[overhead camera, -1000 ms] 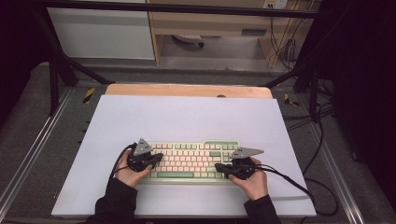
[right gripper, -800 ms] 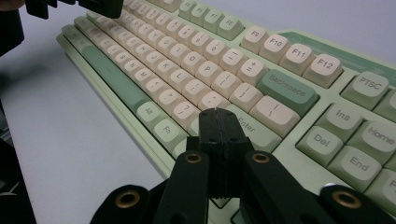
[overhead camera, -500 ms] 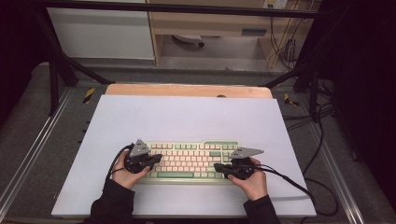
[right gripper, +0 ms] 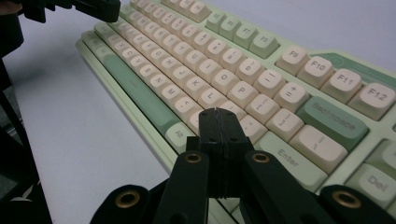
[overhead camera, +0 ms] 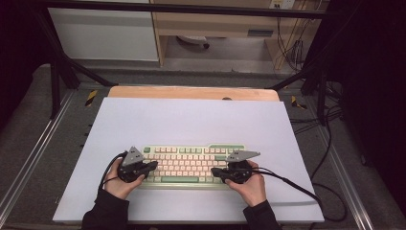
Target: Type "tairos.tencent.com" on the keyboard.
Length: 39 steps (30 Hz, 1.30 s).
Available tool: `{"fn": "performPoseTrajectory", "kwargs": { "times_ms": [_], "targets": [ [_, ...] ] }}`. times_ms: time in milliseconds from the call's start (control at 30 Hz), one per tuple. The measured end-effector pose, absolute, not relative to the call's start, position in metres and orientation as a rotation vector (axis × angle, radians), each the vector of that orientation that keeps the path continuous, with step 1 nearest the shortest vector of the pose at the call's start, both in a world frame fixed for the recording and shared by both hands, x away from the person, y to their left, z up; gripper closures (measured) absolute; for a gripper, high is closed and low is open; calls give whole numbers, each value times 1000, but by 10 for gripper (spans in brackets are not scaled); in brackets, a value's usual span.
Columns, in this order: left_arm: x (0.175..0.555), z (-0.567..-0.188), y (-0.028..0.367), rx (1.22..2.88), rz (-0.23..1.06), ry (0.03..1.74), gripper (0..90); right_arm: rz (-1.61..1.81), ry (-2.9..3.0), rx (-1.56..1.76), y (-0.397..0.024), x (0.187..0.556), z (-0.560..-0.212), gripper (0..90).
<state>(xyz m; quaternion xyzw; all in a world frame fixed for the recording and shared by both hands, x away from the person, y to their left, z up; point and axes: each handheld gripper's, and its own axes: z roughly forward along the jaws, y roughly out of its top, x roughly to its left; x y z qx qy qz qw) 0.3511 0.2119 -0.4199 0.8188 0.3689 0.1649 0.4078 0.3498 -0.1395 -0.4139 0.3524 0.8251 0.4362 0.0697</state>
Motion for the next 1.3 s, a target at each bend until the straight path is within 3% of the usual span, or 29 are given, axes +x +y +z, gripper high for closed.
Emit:
{"fn": "performPoseTrajectory", "kwargs": {
  "times_ms": [667,1300],
  "targets": [
    [344,-422,233,2029,408,953,900,1312,2545,1000,-79,363,-419,900],
    [345,-424,232,2035,403,953,900,1276,2599,966,-55,369,-430,900]
  ]
}}
